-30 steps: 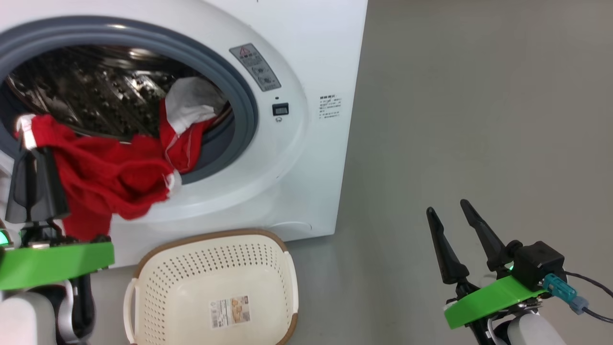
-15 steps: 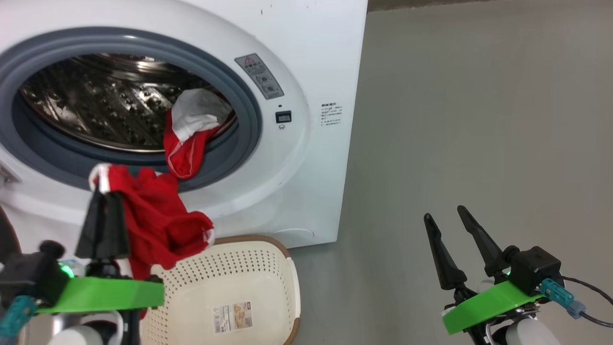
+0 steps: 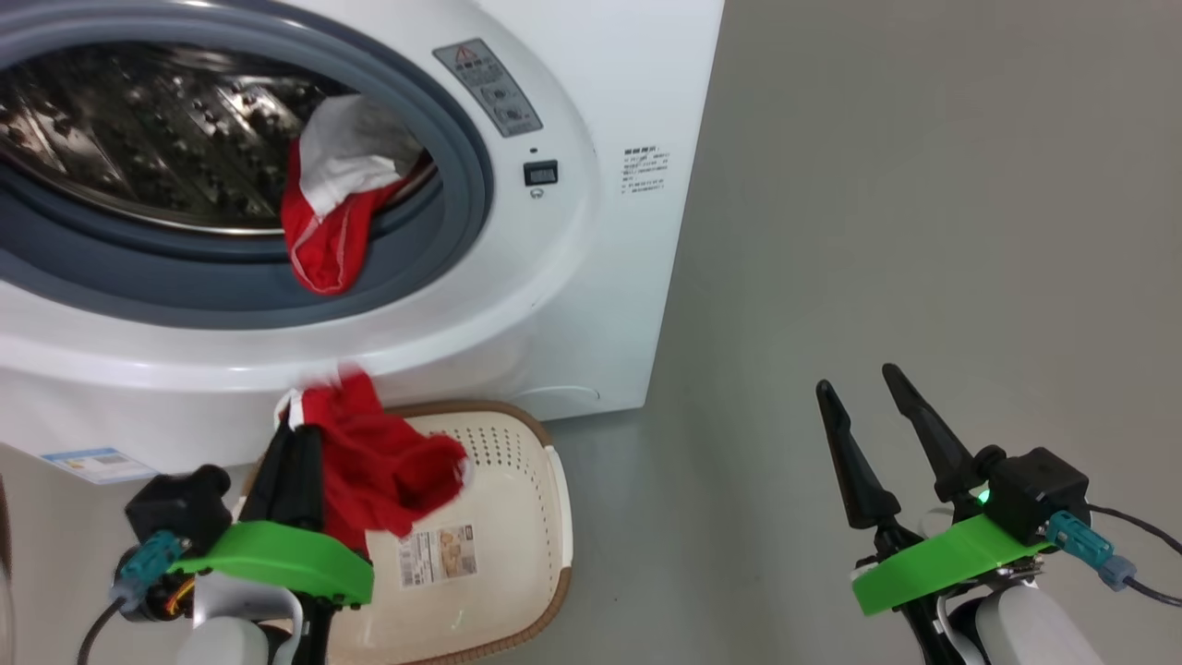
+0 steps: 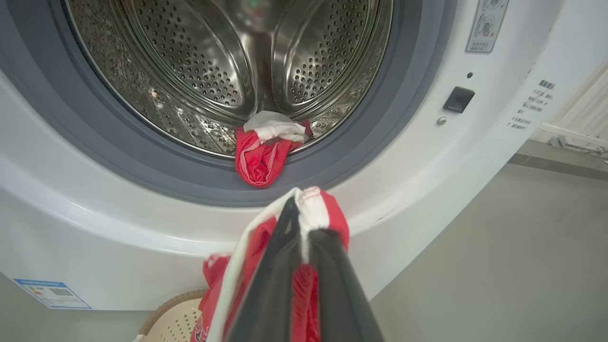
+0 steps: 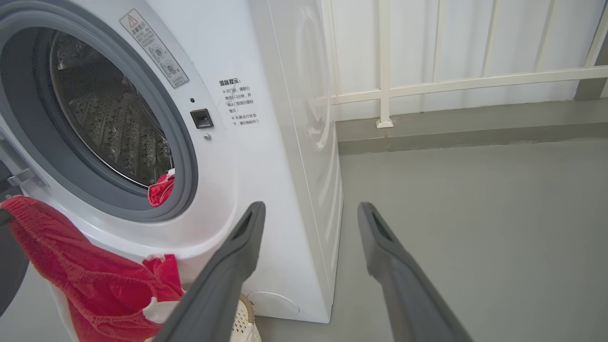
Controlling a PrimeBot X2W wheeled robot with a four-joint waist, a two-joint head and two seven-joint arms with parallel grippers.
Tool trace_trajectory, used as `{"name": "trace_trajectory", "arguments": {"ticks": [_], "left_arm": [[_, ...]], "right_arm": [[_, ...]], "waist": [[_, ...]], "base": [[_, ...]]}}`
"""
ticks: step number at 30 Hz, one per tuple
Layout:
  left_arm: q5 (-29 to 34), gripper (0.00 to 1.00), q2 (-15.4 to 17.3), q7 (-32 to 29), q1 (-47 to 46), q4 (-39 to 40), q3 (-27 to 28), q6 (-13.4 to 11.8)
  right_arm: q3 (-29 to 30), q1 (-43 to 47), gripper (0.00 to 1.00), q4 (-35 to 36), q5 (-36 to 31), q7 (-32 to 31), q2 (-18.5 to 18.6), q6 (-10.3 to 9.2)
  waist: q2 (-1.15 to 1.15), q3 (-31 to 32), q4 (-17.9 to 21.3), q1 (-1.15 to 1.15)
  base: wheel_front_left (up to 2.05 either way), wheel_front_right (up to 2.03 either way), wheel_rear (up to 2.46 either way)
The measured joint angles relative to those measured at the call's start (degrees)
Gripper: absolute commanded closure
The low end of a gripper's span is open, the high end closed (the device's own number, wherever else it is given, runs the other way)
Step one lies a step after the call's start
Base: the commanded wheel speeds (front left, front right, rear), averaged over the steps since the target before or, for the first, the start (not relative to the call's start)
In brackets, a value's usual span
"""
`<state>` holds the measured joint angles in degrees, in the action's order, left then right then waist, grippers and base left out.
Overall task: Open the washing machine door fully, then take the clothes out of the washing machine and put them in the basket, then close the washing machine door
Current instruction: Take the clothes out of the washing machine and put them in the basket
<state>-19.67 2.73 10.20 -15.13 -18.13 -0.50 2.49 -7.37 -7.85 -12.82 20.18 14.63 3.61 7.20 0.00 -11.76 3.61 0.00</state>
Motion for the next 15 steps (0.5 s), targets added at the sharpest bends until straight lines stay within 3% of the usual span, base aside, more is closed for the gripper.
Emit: {"name": "trace_trajectory", "arguments": {"ticks": [15], "left_arm": [[-2.6,1.0,-0.4,0.5,-16.7,-34.3,-2.7,1.6]], "right_arm": [[-0.2,-4.8,0.0,0.8,0.0,0.0,-0.2,0.0]], "waist": [[0.0,-9.7,1.5,0.0]], "base": [[0.0,0.0,0.0]]}}
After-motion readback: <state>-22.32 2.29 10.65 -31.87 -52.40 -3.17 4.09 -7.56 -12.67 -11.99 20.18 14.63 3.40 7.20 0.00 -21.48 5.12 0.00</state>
